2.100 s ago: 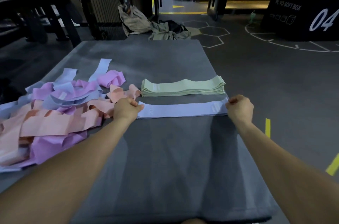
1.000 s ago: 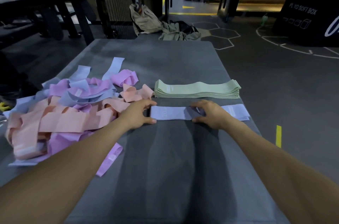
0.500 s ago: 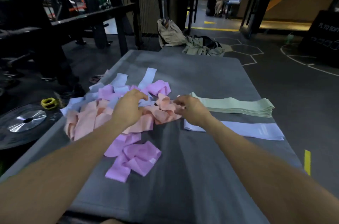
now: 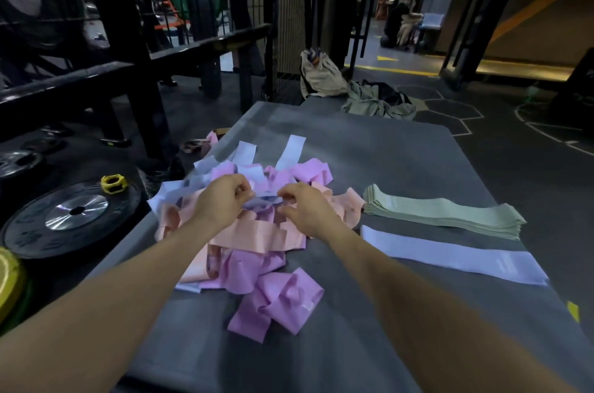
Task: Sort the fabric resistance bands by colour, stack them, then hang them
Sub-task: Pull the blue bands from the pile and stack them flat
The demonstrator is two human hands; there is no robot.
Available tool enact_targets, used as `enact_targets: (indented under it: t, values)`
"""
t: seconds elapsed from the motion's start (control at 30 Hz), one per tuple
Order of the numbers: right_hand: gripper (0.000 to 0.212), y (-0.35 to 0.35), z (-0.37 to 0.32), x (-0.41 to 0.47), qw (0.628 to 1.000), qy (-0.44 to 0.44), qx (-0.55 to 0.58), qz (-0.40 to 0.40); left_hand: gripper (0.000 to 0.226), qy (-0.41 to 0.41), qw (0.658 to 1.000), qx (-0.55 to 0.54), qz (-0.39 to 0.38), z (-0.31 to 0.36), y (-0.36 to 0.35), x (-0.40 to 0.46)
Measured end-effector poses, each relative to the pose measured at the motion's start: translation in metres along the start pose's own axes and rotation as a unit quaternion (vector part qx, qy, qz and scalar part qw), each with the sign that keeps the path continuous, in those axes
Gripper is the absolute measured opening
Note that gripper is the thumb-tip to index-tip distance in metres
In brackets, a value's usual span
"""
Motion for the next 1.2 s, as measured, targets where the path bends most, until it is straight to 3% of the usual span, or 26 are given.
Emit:
enact_targets:
  t: [0.1, 0.33, 0.4, 0.47, 0.5, 0.63, 0.87, 0.97, 1.07, 1.2]
  values:
    - [0.023, 0.008, -0.010, 0.002, 1.000, 0.006, 0.010, 0.024, 0.018, -0.061, 0.997, -0.049, 0.004, 0.025, 0.014, -0.001]
    - [0.052, 0.049, -0.040, 0.000, 0.991, 0.011, 0.085, 0.103, 0.014, -0.146, 0.986, -0.078, -0.011, 0.094, 0.058, -0.021]
    - [0.044, 0.066, -0.049, -0.003, 0.987, 0.027, 0.091, 0.130, 0.016, -0.166, 0.982, -0.090, -0.013, 0.110, 0.072, -0.029]
    - [0.017, 0.085, -0.060, -0.008, 0.985, 0.048, 0.060, 0.155, 0.019, -0.178, 0.979, -0.098, -0.014, 0.123, 0.084, -0.035]
    - [0.010, 0.094, -0.063, -0.011, 0.984, 0.048, 0.053, 0.165, 0.016, -0.179, 0.979, -0.100, -0.016, 0.128, 0.088, -0.037]
    - [0.036, 0.121, -0.071, -0.029, 0.983, 0.054, 0.046, 0.171, 0.010, -0.175, 0.975, -0.132, -0.029, 0.143, 0.098, -0.048]
    - [0.018, 0.153, -0.076, -0.062, 0.987, 0.090, 0.075, 0.110, 0.014, -0.150, 0.946, -0.273, -0.094, 0.171, 0.107, -0.071]
    - [0.020, 0.164, -0.063, -0.075, 0.985, 0.083, 0.089, 0.121, 0.017, -0.116, 0.922, -0.318, -0.187, 0.176, 0.096, -0.080]
    - [0.020, 0.174, -0.051, -0.089, 0.983, 0.062, 0.108, 0.139, 0.025, -0.119, 0.931, -0.277, -0.207, 0.181, 0.090, -0.085]
    - [0.016, 0.180, -0.050, -0.109, 0.990, 0.051, 0.070, 0.113, 0.020, -0.154, 0.960, -0.186, -0.142, 0.194, 0.089, -0.091]
Point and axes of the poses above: each hand's wrist, its own x-axis towards the middle knuckle, its own y-axis out of the back of the hand, z = x × y, the point moved 6 cm from there along x, towards the middle knuckle, and after that the axes turned 9 degrees about y, right-handed, at the moved point
